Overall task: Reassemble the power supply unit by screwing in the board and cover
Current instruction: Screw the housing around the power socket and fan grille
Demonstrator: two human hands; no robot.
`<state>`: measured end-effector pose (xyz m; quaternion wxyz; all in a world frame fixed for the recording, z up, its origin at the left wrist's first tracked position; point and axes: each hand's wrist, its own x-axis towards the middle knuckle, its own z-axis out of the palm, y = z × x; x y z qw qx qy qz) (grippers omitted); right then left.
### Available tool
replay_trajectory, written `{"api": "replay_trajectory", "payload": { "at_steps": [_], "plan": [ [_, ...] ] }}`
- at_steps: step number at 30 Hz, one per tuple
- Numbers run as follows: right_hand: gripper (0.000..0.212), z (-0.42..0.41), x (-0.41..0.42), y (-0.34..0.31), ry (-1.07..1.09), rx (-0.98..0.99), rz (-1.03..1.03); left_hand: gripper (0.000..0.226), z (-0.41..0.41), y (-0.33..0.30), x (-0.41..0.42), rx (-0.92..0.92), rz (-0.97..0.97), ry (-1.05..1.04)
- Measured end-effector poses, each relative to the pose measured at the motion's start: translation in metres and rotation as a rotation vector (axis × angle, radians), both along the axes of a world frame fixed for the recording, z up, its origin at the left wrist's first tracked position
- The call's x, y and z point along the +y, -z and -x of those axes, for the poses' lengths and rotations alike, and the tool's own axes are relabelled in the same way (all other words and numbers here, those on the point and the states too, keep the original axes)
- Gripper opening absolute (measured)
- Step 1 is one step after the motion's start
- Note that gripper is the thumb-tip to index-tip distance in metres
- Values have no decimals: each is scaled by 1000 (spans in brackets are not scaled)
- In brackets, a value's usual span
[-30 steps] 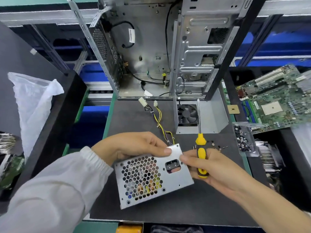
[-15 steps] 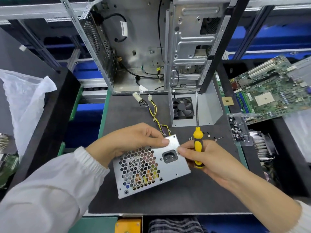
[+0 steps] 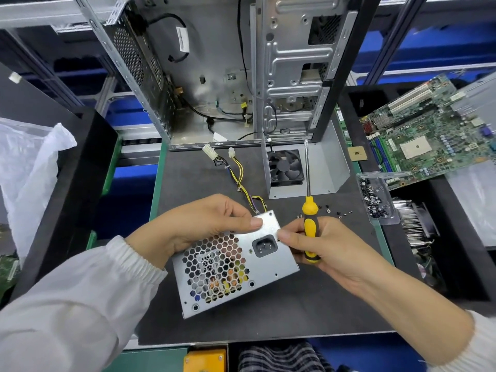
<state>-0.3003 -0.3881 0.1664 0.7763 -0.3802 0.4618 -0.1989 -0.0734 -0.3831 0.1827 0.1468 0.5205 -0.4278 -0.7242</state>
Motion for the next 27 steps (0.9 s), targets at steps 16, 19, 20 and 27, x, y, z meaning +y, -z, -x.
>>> {"api": "replay_trajectory", "payload": {
  "at_steps": [16,19,20,27],
  "plan": [
    [10,57,-18,32,-94,474,460,41,2,1,-4,-115,90,12],
    [10,99,-44,59,-9,790,611,53,1,1,-4,-117,85,28],
    [8,108,-52,66,33,842,633,58,1,1,-4,-123,82,38],
    [9,104,-62,101,48,897,847,54,-3,4,-6,-127,52,39]
  ]
}}
